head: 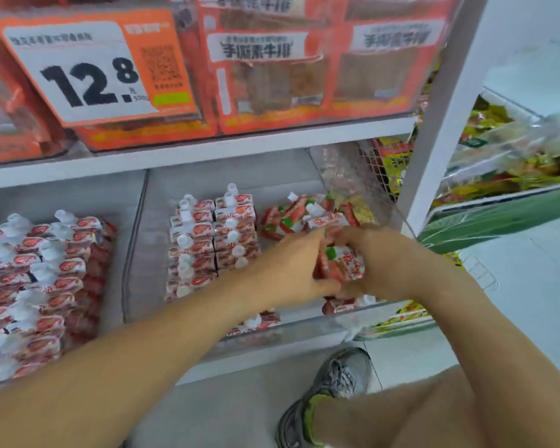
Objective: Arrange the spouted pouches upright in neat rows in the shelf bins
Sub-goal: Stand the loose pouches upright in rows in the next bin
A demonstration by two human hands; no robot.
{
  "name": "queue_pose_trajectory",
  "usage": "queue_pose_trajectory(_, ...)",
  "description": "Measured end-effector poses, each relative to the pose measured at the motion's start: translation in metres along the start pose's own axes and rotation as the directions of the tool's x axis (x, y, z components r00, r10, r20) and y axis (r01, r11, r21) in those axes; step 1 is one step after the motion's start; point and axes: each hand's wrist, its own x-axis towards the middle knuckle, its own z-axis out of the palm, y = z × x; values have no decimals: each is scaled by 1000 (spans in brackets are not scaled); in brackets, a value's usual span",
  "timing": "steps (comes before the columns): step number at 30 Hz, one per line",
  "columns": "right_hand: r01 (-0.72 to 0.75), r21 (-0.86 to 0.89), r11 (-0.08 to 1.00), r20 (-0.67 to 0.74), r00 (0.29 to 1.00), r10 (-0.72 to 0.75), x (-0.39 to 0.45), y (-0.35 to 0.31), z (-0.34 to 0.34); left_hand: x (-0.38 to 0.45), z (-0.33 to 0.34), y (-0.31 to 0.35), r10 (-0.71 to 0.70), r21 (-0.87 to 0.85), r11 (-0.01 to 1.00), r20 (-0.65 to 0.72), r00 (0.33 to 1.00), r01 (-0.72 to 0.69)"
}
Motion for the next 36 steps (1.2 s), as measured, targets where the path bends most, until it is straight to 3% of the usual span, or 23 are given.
queue_pose_trajectory(3,26,21,999,-32,999,-26,-1,0,-1,14,2,-1,-71,-133,989,-28,997,67)
queue_pose_trajectory(6,75,20,997,-187,980,-70,-2,7,-7,16,-4,-5,-78,-165,984,-39,996,70)
queue_pose_trajectory(9,164,211,964,-284,954,-100,-7,12,-10,5,-17,-6,-41,-72,997,6,999,42)
queue_pose_trajectory(11,188,354,916,-309,948,-75,-14,11,-12,-5,-29,-14,-77,-68,995,-50,996,74)
queue_pose_trajectory(15,81,317,945,-118,992,-45,-24,8,-9,-33,-38,-37,-186,-294,949,-216,958,117)
queue_pose_trajectory(18,-7,100,995,114,993,-5,-25,6,-6,-48,-29,-41,-294,-418,899,-349,890,133)
queue_pose_trajectory(20,48,12,999,228,972,-50,-21,2,-4,-50,-25,-42,-350,-504,855,-389,852,121)
queue_pose_trajectory(23,134,32,990,213,967,-138,-12,-5,-1,-51,-25,-41,-389,-600,795,-393,833,89)
queue_pose_trajectory(27,319,186,929,210,911,-355,-4,-20,7,-56,-25,-36,-351,-611,789,-361,864,65)
queue_pose_trajectory(29,319,267,909,242,891,-384,0,-20,13,-57,-26,-36,-347,-620,782,-346,872,65)
queue_pose_trajectory(33,157,464,872,81,973,-217,5,-2,5,-56,-25,-34,-329,-635,771,-333,883,48)
queue_pose_trajectory(36,115,682,722,-34,991,-126,3,0,-5,-54,-25,-32,-305,-650,760,-337,891,15)
